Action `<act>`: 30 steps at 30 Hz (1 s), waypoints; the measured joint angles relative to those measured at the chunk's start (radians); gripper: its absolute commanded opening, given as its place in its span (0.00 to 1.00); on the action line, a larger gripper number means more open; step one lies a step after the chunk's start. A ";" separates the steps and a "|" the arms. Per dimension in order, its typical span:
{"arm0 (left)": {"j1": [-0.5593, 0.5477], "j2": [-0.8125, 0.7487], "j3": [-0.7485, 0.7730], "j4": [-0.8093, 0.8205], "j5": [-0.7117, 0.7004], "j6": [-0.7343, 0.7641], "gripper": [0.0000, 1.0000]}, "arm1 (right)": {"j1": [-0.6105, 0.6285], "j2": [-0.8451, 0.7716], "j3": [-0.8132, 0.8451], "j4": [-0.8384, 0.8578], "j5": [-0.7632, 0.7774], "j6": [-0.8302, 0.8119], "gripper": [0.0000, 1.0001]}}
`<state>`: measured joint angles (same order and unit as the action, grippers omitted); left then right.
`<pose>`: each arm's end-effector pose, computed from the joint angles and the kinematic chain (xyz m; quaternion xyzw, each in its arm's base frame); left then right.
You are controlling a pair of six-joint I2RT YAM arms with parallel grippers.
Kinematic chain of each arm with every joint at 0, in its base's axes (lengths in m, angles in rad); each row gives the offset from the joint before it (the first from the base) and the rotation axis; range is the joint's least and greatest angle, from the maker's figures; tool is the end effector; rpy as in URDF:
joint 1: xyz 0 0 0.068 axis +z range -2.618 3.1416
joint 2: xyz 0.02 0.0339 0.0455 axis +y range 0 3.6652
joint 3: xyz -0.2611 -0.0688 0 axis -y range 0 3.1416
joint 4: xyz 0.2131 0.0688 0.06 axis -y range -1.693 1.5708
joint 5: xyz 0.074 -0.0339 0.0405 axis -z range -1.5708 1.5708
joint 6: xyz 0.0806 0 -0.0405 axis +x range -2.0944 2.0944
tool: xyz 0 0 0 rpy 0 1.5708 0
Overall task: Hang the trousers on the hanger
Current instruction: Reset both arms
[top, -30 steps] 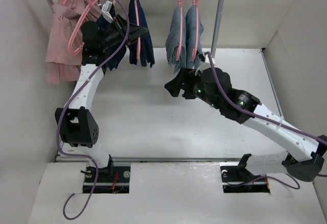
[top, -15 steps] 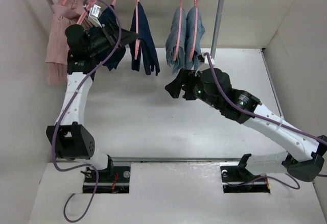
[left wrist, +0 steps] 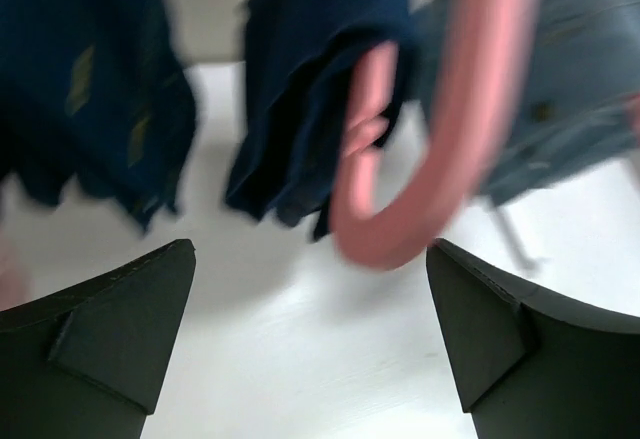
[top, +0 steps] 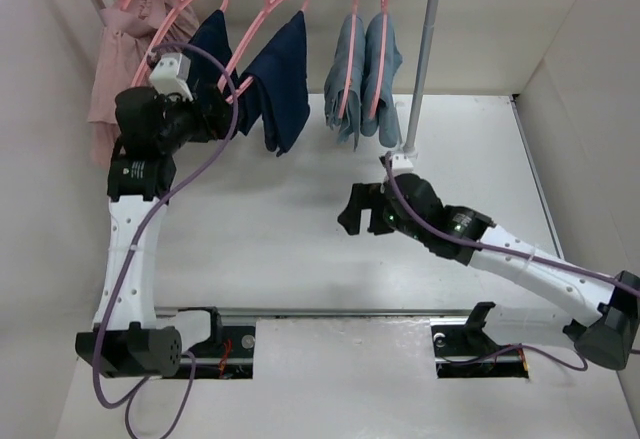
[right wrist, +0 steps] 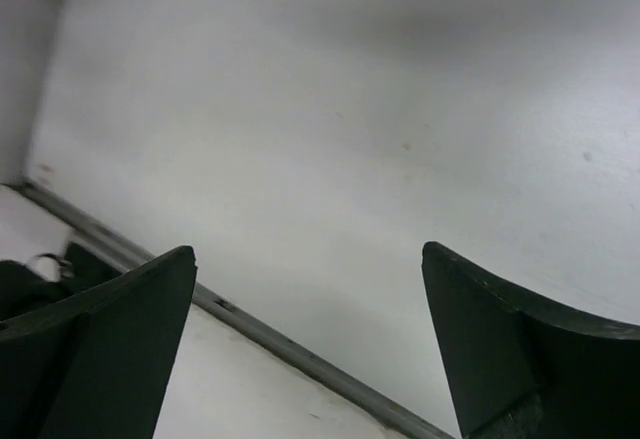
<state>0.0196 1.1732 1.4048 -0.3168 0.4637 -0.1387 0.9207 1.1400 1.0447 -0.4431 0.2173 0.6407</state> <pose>0.2588 -0.0310 0.4491 0.0982 0.7269 -0.2081 0.6470 0.1711 0.1964 0.3119 -0.0676 0.8636 0.2783 0.4149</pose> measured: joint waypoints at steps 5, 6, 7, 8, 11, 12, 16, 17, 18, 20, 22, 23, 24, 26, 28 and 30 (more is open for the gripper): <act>0.003 -0.052 -0.161 -0.064 -0.235 0.048 1.00 | -0.076 -0.008 -0.234 0.026 -0.023 0.057 1.00; 0.004 -0.070 -0.204 -0.077 -0.260 0.058 1.00 | -0.096 -0.023 -0.273 0.025 -0.022 0.071 1.00; 0.003 -0.092 -0.242 -0.082 -0.274 0.066 1.00 | -0.121 -0.048 -0.308 0.025 -0.018 0.080 1.00; 0.002 -0.126 -0.292 -0.077 -0.286 0.080 1.00 | -0.148 -0.082 -0.335 0.023 -0.012 0.090 1.00; 0.001 -0.297 -0.438 -0.057 -0.288 0.133 1.00 | -0.248 -0.190 -0.360 0.026 0.016 0.101 1.00; 0.000 -0.385 -0.498 -0.029 -0.288 0.161 1.00 | -0.286 -0.225 -0.360 0.034 0.023 0.101 1.00; -0.001 -0.711 -0.731 0.076 -0.369 0.261 1.00 | -0.462 -0.289 -0.359 0.047 0.067 0.092 1.00; -0.001 -0.760 -0.785 0.109 -0.402 0.282 1.00 | -0.506 -0.284 -0.358 0.044 0.080 0.086 1.00; -0.001 -0.789 -0.839 0.146 -0.432 0.299 1.00 | -0.554 -0.270 -0.355 0.039 0.091 0.078 1.00; 0.000 -0.820 -0.961 0.216 -0.492 0.327 1.00 | -0.648 -0.227 -0.344 0.031 0.099 0.056 1.00; 0.001 -0.820 -1.057 0.248 -0.526 0.348 1.00 | -0.732 -0.187 -0.334 0.031 0.106 0.033 1.00; 0.002 -0.812 -1.089 0.257 -0.530 0.357 1.00 | -0.768 -0.171 -0.330 0.031 0.114 0.021 1.00; 0.002 -0.801 -1.110 0.267 -0.531 0.364 1.00 | -0.796 -0.160 -0.325 0.031 0.125 0.009 1.00; 0.002 -0.768 -1.125 0.301 -0.523 0.366 1.00 | -0.822 -0.146 -0.312 0.027 0.143 -0.009 1.00; 0.002 -0.729 -1.125 0.362 -0.516 0.360 1.00 | -0.836 -0.134 -0.290 0.025 0.146 -0.032 1.00; 0.002 -0.699 -1.125 0.414 -0.509 0.349 1.00 | -0.840 -0.130 -0.275 0.030 0.141 -0.047 1.00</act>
<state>0.0216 0.4744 0.2802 0.0971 -0.0456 0.2104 0.0807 1.0096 0.7692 -0.4133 0.3584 0.5934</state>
